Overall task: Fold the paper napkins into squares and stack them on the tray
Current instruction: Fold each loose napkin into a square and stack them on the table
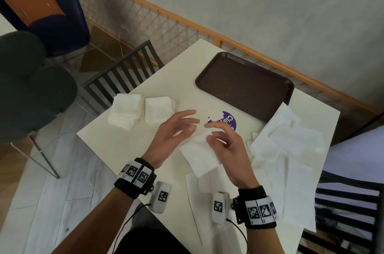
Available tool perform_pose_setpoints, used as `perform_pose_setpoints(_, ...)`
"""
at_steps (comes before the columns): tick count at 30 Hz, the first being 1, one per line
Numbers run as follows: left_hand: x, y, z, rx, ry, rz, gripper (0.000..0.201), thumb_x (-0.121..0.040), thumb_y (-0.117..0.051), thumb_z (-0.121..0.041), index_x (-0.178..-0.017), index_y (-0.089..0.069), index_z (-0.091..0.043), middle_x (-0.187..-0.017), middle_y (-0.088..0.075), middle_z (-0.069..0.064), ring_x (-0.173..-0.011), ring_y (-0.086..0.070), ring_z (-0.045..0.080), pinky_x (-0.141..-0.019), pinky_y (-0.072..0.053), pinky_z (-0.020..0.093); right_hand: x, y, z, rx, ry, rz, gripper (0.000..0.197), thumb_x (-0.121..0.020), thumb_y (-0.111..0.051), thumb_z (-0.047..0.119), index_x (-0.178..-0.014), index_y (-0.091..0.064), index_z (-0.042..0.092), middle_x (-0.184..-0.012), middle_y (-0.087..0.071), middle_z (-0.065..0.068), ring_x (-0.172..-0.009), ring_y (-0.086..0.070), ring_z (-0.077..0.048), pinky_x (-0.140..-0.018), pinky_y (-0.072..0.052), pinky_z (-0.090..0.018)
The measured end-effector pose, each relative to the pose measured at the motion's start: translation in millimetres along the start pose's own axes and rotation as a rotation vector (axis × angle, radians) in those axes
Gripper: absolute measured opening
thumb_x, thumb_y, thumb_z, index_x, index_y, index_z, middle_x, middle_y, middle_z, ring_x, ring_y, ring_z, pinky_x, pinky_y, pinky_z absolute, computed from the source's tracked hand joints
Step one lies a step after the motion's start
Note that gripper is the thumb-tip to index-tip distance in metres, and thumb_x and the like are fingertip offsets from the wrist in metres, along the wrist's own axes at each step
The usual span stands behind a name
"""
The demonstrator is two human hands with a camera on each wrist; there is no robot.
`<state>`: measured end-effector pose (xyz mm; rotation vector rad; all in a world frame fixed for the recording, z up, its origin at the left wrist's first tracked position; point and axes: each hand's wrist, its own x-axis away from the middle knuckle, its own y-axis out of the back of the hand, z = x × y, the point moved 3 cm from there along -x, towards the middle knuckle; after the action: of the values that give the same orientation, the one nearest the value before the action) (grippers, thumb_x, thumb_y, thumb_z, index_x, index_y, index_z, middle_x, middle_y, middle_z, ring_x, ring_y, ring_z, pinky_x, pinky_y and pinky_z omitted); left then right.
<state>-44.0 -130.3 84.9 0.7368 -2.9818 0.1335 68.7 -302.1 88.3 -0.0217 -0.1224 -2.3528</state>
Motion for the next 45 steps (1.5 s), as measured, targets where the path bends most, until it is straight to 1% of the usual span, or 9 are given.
perform_pose_setpoints(4,11.0,7.2,2.7,-0.072,0.005,0.178,0.064,-0.094,-0.079,-0.037,-0.151,-0.056,-0.022,-0.140,-0.071,0.006,-0.134,-0.065,0.026,-0.113,-0.053,0.045,-1.9,-3.3,-2.5,-0.076,-0.035,-0.024,0.029,-0.107,-0.063,-0.001,-0.122,-0.080,0.018,-0.115,-0.081,0.001,-0.110,-0.075,-0.019,-0.092,-0.061,-0.042)
perform_pose_setpoints(9,5.6,13.6,13.0,-0.143,0.034,-0.059,0.021,-0.104,-0.071,-0.029,-0.124,-0.077,-0.026,-0.127,-0.077,-0.006,-0.122,-0.071,0.016,-0.098,-0.056,0.038,-8.3,-14.0,-4.5,0.015,0.012,-0.048,0.029,-0.104,-0.070,0.001,-0.119,-0.078,0.024,-0.114,-0.079,0.010,-0.107,-0.075,-0.013,-0.081,-0.060,-0.027)
perform_pose_setpoints(14,3.3,24.1,18.3,-0.245,0.029,-0.128,0.015,-0.107,-0.066,-0.027,-0.110,-0.081,-0.021,-0.107,-0.081,-0.010,-0.087,-0.069,0.004,-0.073,-0.049,0.019,-15.9,-23.8,-9.9,0.187,0.034,-0.081,0.024,-0.101,-0.078,0.017,-0.116,-0.073,0.034,-0.107,-0.077,0.012,-0.102,-0.074,-0.010,-0.080,-0.060,-0.026)
perform_pose_setpoints(19,3.3,33.3,16.4,-0.425,-0.051,-0.063,0.016,-0.108,-0.065,-0.028,-0.106,-0.079,-0.020,-0.100,-0.080,-0.013,-0.078,-0.065,0.004,-0.066,-0.041,0.019,-28.0,-43.8,-13.5,0.481,0.125,-0.172,0.030,-0.102,-0.064,0.064,-0.114,-0.062,0.036,-0.114,-0.061,0.010,-0.109,-0.059,-0.008,-0.087,-0.050,-0.023)
perform_pose_setpoints(23,-1.7,45.9,9.4,-0.455,-0.079,-0.136,0.017,-0.105,-0.068,-0.031,-0.093,-0.075,-0.021,-0.089,-0.079,-0.010,-0.059,-0.054,0.027,-0.057,-0.041,0.025,-45.5,-69.3,-24.1,0.494,0.207,-0.059,0.034,-0.114,-0.055,0.046,-0.089,-0.049,0.025,-0.082,-0.052,0.015,-0.078,-0.051,-0.007,-0.071,-0.040,-0.030)
perform_pose_setpoints(27,-7.0,72.4,2.9,-0.269,0.005,-0.247,0.017,-0.105,-0.069,-0.016,-0.092,-0.073,-0.004,-0.080,-0.079,0.007,-0.072,-0.077,0.023,-0.073,-0.067,0.035,-61.7,-74.7,-19.2,0.341,0.173,-0.199,0.029,-0.114,-0.058,0.037,-0.094,-0.047,0.019,-0.070,-0.047,0.011,-0.061,-0.046,-0.009,-0.059,-0.036,-0.026)
perform_pose_setpoints(31,-21.1,101.4,-5.7,-0.315,-0.031,-0.377,0.015,-0.104,-0.070,-0.016,-0.093,-0.073,-0.006,-0.080,-0.080,0.004,-0.073,-0.078,0.018,-0.071,-0.067,0.032,-73.9,-97.0,-17.0,0.234,0.101,-0.119,0.025,-0.109,-0.068,0.031,-0.121,-0.047,0.028,-0.072,-0.064,-0.001,-0.060,-0.055,-0.016,-0.059,-0.045,-0.030)
perform_pose_setpoints(38,-41.5,159.7,7.8,-0.515,-0.117,-0.613,0.013,-0.105,-0.067,-0.011,-0.114,-0.071,-0.020,-0.105,-0.078,-0.010,-0.100,-0.074,0.009,-0.092,-0.063,0.036,-134.0,-137.8,-42.2,0.325,0.068,-0.164,0.011,-0.107,-0.064,0.009,-0.111,-0.063,0.020,-0.072,-0.073,-0.002,-0.059,-0.058,-0.014,-0.059,-0.043,-0.018)
perform_pose_setpoints(45,-13.7,143.7,44.3,-0.559,-0.034,-0.556,0.011,-0.104,-0.067,-0.014,-0.114,-0.069,-0.019,-0.105,-0.078,-0.011,-0.101,-0.074,0.010,-0.091,-0.062,0.034,-178.4,-144.1,-72.6,0.613,-0.131,0.042,0.018,-0.112,-0.053,0.014,-0.128,-0.059,0.014,-0.104,-0.072,-0.015,-0.096,-0.066,-0.032,-0.086,-0.057,-0.044)
